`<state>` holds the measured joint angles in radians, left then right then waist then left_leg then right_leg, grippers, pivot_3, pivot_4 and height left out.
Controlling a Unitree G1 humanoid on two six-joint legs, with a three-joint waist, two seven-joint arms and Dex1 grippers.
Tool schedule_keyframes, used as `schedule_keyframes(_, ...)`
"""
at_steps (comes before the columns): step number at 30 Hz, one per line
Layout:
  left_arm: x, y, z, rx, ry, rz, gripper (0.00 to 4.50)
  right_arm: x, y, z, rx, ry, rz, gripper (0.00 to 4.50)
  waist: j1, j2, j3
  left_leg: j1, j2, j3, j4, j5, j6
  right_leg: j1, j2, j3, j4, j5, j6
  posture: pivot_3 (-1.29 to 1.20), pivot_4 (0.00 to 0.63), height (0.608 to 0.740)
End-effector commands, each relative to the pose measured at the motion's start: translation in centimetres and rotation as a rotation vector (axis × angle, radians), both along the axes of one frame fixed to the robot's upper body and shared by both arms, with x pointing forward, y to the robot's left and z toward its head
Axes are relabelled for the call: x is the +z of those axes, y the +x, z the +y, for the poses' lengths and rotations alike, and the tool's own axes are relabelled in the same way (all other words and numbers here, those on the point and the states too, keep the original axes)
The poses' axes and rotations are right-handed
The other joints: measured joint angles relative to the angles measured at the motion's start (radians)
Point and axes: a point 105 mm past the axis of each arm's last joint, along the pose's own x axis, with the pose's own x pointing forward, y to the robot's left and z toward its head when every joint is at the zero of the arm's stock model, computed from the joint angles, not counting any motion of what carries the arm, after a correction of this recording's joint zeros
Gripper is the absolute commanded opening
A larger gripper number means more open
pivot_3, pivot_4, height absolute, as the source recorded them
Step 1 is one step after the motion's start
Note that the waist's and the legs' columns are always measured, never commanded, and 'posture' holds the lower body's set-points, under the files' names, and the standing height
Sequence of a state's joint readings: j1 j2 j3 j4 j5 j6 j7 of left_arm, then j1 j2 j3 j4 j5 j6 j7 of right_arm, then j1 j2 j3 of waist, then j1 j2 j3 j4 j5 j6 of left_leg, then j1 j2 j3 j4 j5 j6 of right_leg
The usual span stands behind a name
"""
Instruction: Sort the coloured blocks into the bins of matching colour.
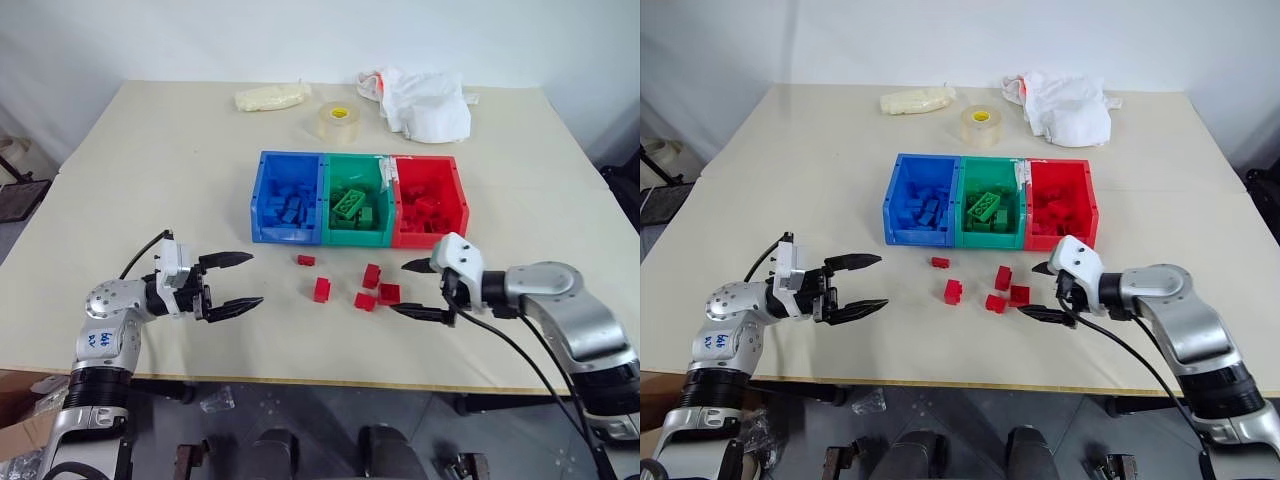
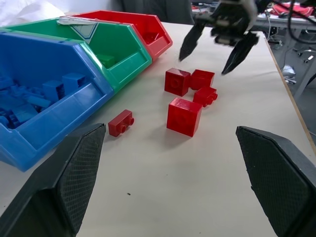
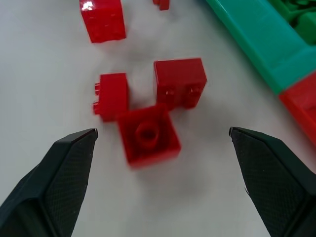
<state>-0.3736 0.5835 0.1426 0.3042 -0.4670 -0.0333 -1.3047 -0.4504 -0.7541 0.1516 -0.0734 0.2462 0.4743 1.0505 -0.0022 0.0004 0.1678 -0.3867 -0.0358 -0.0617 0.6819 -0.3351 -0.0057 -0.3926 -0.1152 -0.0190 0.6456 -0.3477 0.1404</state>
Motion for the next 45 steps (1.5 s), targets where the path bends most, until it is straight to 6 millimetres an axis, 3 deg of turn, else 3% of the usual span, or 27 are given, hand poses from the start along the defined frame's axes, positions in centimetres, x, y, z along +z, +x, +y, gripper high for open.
schedule_keyframes(1, 0.6, -0.7, 0.4, 0.019, -0.001, -0.036, 4.50, -0.2, 1.0, 0.4, 0.009, -0.043, -0.036, 4.47, -0.002, 0.000, 0.000, 0.000, 0.000, 0.000, 0.000, 0.000, 0.000, 0.000, 0.000, 0.000, 0.000, 0.000, 0.000, 0.00, 0.150, 0.740)
schedule_keyframes(2, 0.5, -0.9, 0.5, 0.023, 0.000, -0.034, 4.50, -0.3, 0.8, 0.7, 0.026, -0.046, -0.027, 4.47, -0.003, 0.000, 0.000, 0.000, 0.000, 0.000, -0.001, 0.000, 0.000, 0.000, 0.000, 0.000, 0.000, 0.000, 0.000, 0.00, 0.150, 0.740)
schedule_keyframes(5, 0.4, -1.3, 0.6, 0.033, -0.004, -0.029, 4.50, -0.4, 0.7, 1.2, 0.053, -0.035, -0.022, 3.90, -0.003, 0.000, 0.000, 0.000, 0.000, 0.000, -0.001, 0.000, 0.000, -0.001, 0.000, 0.000, 0.000, 0.000, 0.000, 0.00, 0.150, 0.740)
schedule_keyframes(12, 0.2, -1.7, 0.2, 0.037, -0.012, -0.024, 4.50, 1.0, 0.3, 2.0, 0.066, 0.017, -0.061, 1.55, -0.001, 0.000, 0.000, 0.000, 0.000, 0.000, 0.000, 0.000, 0.000, 0.000, 0.000, 0.000, 0.000, 0.000, 0.000, 0.00, 0.150, 0.740)
schedule_keyframes(13, 0.2, -1.7, 0.2, 0.035, -0.013, -0.024, 4.50, 1.4, 0.1, 2.0, 0.065, 0.027, -0.069, 1.46, -0.001, 0.000, 0.000, 0.000, 0.000, 0.000, 0.000, 0.000, 0.000, 0.000, 0.000, 0.000, 0.000, 0.000, 0.000, 0.00, 0.150, 0.740)
schedule_keyframes(17, 0.2, -1.8, 0.1, 0.024, -0.013, -0.025, 4.50, 3.7, -0.1, 1.3, 0.036, 0.059, -0.125, 1.46, -0.001, 0.000, 0.000, 0.000, 0.000, -0.001, 0.000, 0.000, 0.000, 0.000, 0.000, 0.000, 0.000, 0.000, 0.000, 0.00, 0.150, 0.740)
schedule_keyframes(20, 0.3, -1.9, 0.1, 0.015, -0.013, -0.027, 4.50, 6.7, 0.9, 0.2, -0.031, 0.091, -0.213, 1.46, -0.001, 0.000, 0.000, 0.000, 0.000, -0.001, 0.000, 0.000, 0.000, 0.000, 0.000, 0.000, 0.000, 0.000, 0.000, 0.00, 0.150, 0.740)
schedule_keyframes(25, 0.3, -1.8, 0.3, 0.007, -0.007, -0.029, 4.50, 10.3, 4.0, -1.7, -0.150, 0.117, -0.328, 1.46, -0.006, 0.000, 0.000, 0.000, 0.001, 0.000, -0.001, 0.000, 0.000, 0.000, 0.000, 0.000, 0.000, 0.000, 0.000, 0.00, 0.150, 0.740)
schedule_keyframes(30, 0.4, -1.5, 0.0, -0.005, -0.006, -0.038, 4.50, 11.1, 7.4, -2.9, -0.269, 0.127, -0.374, 1.46, -0.011, 0.000, 0.000, 0.000, 0.000, 0.000, -0.001, 0.000, 0.000, -0.001, 0.000, 0.000, 0.000, 0.000, 0.000, 0.00, 0.150, 0.740)
schedule_keyframes(31, 0.4, -1.5, 0.0, -0.007, -0.006, -0.040, 4.50, 11.3, 8.2, -3.1, -0.305, 0.139, -0.382, 2.22, -0.013, 0.000, 0.000, 0.000, 0.000, 0.000, -0.001, 0.000, 0.000, -0.001, 0.000, 0.000, 0.000, 0.000, 0.000, 0.00, 0.150, 0.740)
schedule_keyframes(38, 0.2, -1.6, -0.1, -0.012, -0.008, -0.044, 4.50, 12.9, 9.6, -3.1, -0.356, 0.207, -0.451, 4.48, -0.028, 0.000, 0.000, 0.000, 0.000, 0.000, -0.002, 0.000, 0.000, -0.001, 0.000, -0.001, 0.006, 0.000, 0.000, 0.00, 0.150, 0.740)
schedule_keyframes(40, 0.2, -1.7, -0.1, -0.013, -0.009, -0.044, 4.50, 13.0, 9.3, -3.1, -0.343, 0.205, -0.465, 4.48, -0.029, 0.000, 0.000, 0.000, 0.000, 0.000, -0.002, 0.000, 0.000, -0.002, 0.000, -0.001, 0.006, 0.000, 0.000, 0.00, 0.150, 0.740)
schedule_keyframes(43, 0.1, -1.8, -0.1, -0.016, -0.012, -0.041, 4.50, 12.5, 6.9, -2.8, -0.232, 0.205, -0.431, 4.48, -0.024, 0.000, 0.000, 0.000, 0.000, -0.001, -0.002, 0.000, 0.000, -0.001, 0.000, -0.001, 0.006, 0.000, 0.000, 0.00, 0.150, 0.740)
schedule_keyframes(45, -0.1, -1.9, -0.1, -0.020, -0.012, -0.034, 4.50, 10.9, 4.7, -3.1, -0.169, 0.181, -0.354, 4.48, -0.020, 0.000, 0.000, -0.001, 0.000, -0.002, -0.002, 0.000, 0.000, -0.001, 0.000, -0.002, 0.006, 0.000, 0.000, 0.00, 0.150, 0.740)
